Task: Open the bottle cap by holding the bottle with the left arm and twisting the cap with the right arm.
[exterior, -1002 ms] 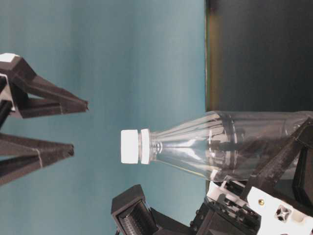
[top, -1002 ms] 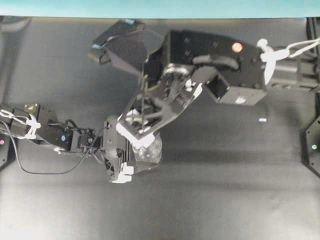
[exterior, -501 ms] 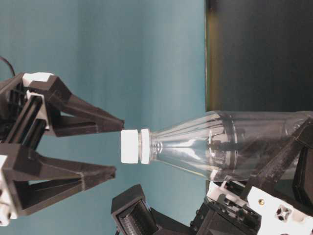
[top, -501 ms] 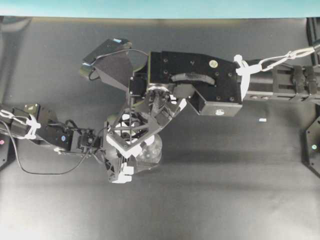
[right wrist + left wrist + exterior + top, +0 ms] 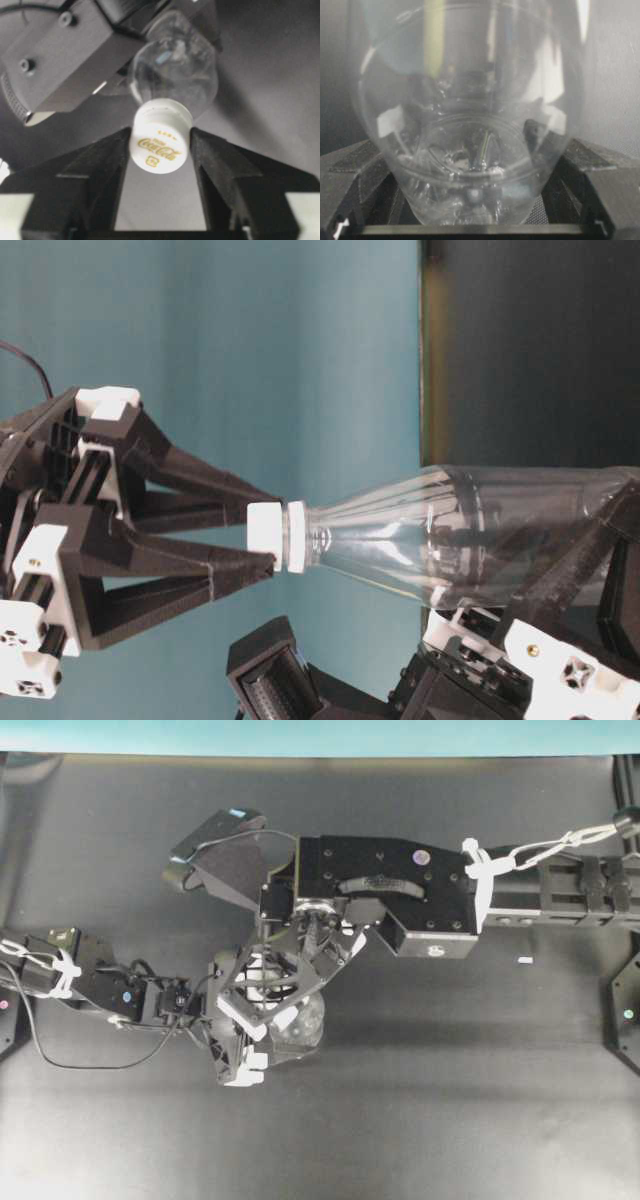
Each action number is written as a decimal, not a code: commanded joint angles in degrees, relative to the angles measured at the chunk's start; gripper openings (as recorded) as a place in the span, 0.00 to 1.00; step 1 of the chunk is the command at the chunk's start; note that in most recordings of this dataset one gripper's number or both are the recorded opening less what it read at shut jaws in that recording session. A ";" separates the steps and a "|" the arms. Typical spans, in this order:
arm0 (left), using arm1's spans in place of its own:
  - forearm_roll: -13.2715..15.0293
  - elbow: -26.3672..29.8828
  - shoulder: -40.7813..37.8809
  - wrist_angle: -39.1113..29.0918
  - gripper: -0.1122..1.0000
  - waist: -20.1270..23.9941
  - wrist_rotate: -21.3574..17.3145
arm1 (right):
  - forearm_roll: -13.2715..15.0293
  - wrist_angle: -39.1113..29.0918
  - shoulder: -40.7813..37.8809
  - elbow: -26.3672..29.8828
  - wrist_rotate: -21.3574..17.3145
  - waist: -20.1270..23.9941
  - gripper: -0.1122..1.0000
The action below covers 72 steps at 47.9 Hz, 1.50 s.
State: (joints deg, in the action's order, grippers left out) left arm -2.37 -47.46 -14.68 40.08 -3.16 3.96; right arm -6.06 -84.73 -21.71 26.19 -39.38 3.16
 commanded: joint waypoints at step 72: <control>-0.18 0.70 0.18 0.26 0.85 -0.18 0.09 | 1.58 7.91 3.43 -8.09 80.51 2.81 0.44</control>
State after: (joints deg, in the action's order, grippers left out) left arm -2.46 -47.29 -14.59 40.08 -3.25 3.96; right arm -4.66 -77.70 -18.19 19.07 39.64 4.22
